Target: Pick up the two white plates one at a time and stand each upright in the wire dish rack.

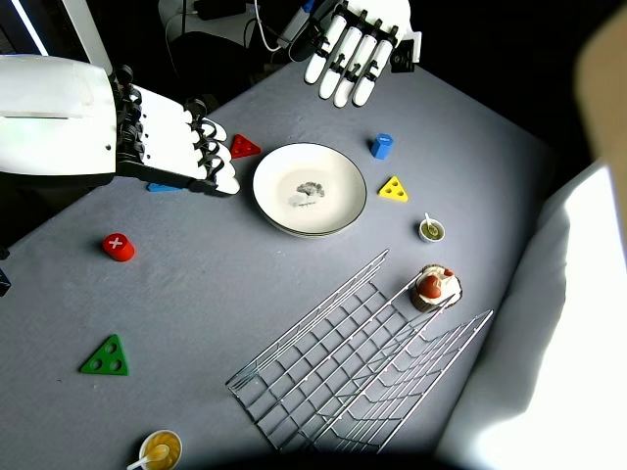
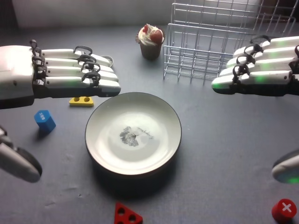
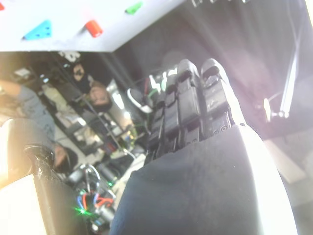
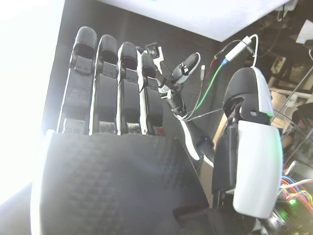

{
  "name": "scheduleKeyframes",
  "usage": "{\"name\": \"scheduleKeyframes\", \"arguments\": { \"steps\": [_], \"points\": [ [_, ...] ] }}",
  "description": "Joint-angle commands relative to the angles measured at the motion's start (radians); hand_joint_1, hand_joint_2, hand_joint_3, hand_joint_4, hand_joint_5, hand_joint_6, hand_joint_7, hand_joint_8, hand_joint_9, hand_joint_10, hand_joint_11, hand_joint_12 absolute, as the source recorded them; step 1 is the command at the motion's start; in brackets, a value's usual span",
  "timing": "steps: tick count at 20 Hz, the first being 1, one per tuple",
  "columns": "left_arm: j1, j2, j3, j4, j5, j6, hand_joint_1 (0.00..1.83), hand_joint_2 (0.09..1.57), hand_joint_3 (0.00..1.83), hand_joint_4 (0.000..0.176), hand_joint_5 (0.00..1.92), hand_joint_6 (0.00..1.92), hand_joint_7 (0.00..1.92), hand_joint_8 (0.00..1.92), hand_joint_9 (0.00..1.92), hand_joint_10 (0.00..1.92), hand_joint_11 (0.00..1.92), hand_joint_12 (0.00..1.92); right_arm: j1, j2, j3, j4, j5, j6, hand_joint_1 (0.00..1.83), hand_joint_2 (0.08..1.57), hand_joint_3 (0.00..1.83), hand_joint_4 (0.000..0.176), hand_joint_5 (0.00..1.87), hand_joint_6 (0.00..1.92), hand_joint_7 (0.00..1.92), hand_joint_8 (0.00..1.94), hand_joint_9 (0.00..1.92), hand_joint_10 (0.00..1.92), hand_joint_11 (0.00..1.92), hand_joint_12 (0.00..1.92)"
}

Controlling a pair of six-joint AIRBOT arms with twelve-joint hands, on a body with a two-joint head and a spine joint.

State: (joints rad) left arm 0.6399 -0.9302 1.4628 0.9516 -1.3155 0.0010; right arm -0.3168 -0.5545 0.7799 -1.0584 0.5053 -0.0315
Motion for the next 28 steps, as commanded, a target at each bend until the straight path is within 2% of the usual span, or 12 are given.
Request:
{"name": "scheduleKeyframes", "arguments": {
  "steps": [1, 19, 24, 28],
  "points": [
    [-0.002, 0.003, 0.006, -0.083, -0.078, -0.001, 0.0, 0.87, 0.0, 0.0, 0.08, 0.0, 0.12, 0.0, 0.12, 0.0, 0.05, 0.12, 0.006, 0.004, -0.002, 0.04, 0.062, 0.0, 0.0, 0.91, 0.0, 0.0, 0.14, 0.0, 0.18, 0.0, 0.18, 0.0, 0.15, 0.06],
    [-0.01, 0.005, -0.001, -0.062, -0.057, -0.001, 0.0, 0.88, 0.0, 0.0, 0.08, 0.0, 0.14, 0.0, 0.14, 0.0, 0.11, 0.08, 0.014, 0.001, -0.017, 0.003, 0.062, 0.0, 0.0, 0.9, 0.0, 0.0, 0.16, 0.01, 0.21, 0.01, 0.2, 0.01, 0.18, 0.04],
    [0.008, -0.002, -0.015, -0.179, -0.111, -0.001, 0.0, 0.89, 0.0, 0.0, 0.09, 0.01, 0.14, 0.0, 0.15, 0.01, 0.12, 0.08, 0.015, 0.005, -0.021, -0.005, 0.062, 0.0, 0.0, 0.91, 0.0, 0.0, 0.16, 0.01, 0.21, 0.01, 0.21, 0.01, 0.19, 0.04],
    [0.008, 0.004, -0.035, -0.046, -0.096, -0.001, 0.0, 0.88, 0.0, 0.0, 0.1, 0.01, 0.15, 0.01, 0.15, 0.01, 0.12, 0.07, 0.04, 0.018, -0.033, -0.02, 0.062, 0.0, 0.0, 0.91, 0.0, 0.0, 0.15, 0.0, 0.21, 0.0, 0.21, 0.0, 0.17, 0.03]
  ]
}}
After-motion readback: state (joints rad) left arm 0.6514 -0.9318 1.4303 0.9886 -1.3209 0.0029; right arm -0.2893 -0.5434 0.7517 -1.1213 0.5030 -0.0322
